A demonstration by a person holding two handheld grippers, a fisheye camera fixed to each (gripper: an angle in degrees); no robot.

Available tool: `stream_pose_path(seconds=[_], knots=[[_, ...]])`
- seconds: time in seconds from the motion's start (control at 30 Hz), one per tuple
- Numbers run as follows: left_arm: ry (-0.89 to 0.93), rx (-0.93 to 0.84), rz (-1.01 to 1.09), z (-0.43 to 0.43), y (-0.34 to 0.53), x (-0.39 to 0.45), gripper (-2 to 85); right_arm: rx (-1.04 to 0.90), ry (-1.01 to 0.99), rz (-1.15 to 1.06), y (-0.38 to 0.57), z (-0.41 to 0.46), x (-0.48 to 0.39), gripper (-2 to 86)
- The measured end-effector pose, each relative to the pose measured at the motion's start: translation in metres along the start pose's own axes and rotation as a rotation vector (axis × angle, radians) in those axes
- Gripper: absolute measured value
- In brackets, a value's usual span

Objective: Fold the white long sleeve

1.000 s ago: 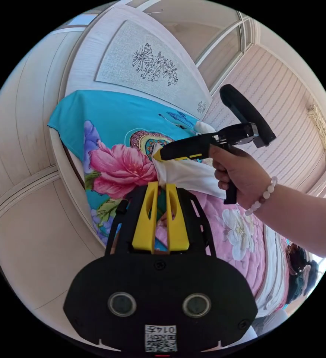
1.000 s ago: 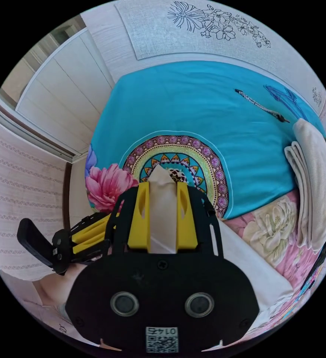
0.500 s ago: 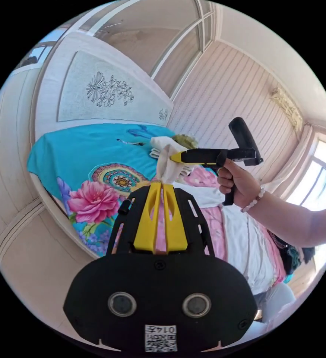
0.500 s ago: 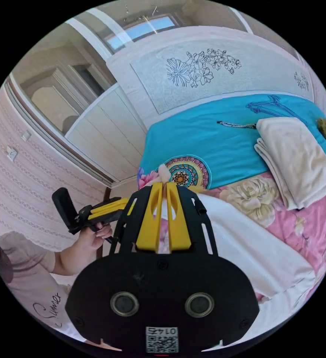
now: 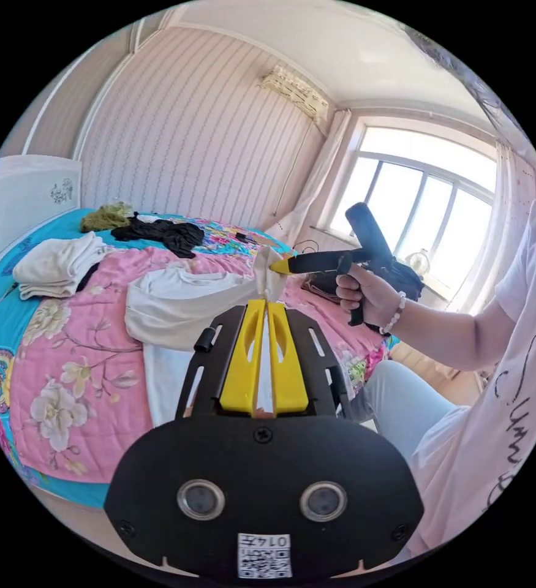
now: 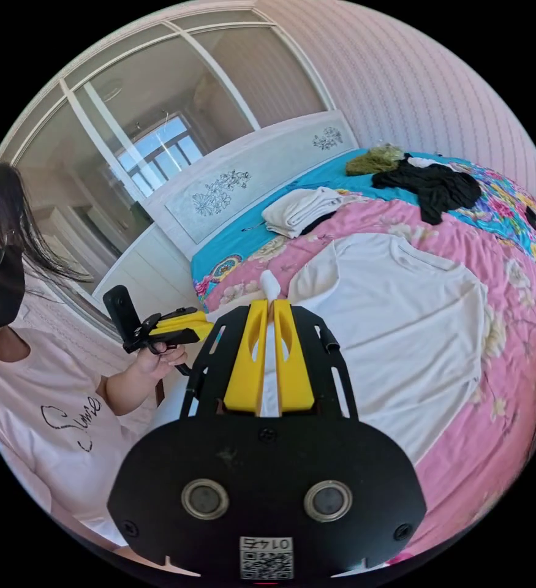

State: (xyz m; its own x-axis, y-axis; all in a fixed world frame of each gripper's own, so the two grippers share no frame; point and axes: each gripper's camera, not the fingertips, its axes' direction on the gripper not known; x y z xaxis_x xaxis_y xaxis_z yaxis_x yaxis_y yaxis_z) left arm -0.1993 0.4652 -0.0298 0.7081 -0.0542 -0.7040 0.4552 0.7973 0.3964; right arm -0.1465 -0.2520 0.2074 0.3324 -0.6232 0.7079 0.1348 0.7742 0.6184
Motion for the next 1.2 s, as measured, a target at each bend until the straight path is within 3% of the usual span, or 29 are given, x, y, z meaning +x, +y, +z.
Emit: stream_pose_path(seconds=[0.3, 0.47, 0.77, 0.93, 1.07, 1.2], knots=[[0.125, -0.076, 0.178, 0.079, -0.008, 0.102, -1.0, 0.151, -0.009, 0.105, 0.085, -0.117, 0.048, 0.8], [0.156, -0.178, 0.256, 0.131, 0.004, 0.140, -1.0, 0.164, -0.030, 0.160, 0.116, -0.141, 0.079, 0.9], [0.213, -0.469, 0.314, 0.256, 0.077, 0.179, -0.8, 0.023, -0.058, 0.478, 0.189, -0.147, 0.145, 1.7], [0.302, -0.649, 0.376, 0.306, 0.111, 0.196, 0.3, -0.182, -0.007, 0.671, 0.201, -0.154, 0.163, 1.9], [0.307, -0.651, 0.379, 0.320, 0.110, 0.200, 1.0, -0.254, 0.049, 0.651, 0.189, -0.163, 0.164, 2.3], [0.186, -0.625, 0.352, 0.340, 0.103, 0.185, 1.9, -0.241, 0.157, 0.519, 0.152, -0.162, 0.154, 3.6]])
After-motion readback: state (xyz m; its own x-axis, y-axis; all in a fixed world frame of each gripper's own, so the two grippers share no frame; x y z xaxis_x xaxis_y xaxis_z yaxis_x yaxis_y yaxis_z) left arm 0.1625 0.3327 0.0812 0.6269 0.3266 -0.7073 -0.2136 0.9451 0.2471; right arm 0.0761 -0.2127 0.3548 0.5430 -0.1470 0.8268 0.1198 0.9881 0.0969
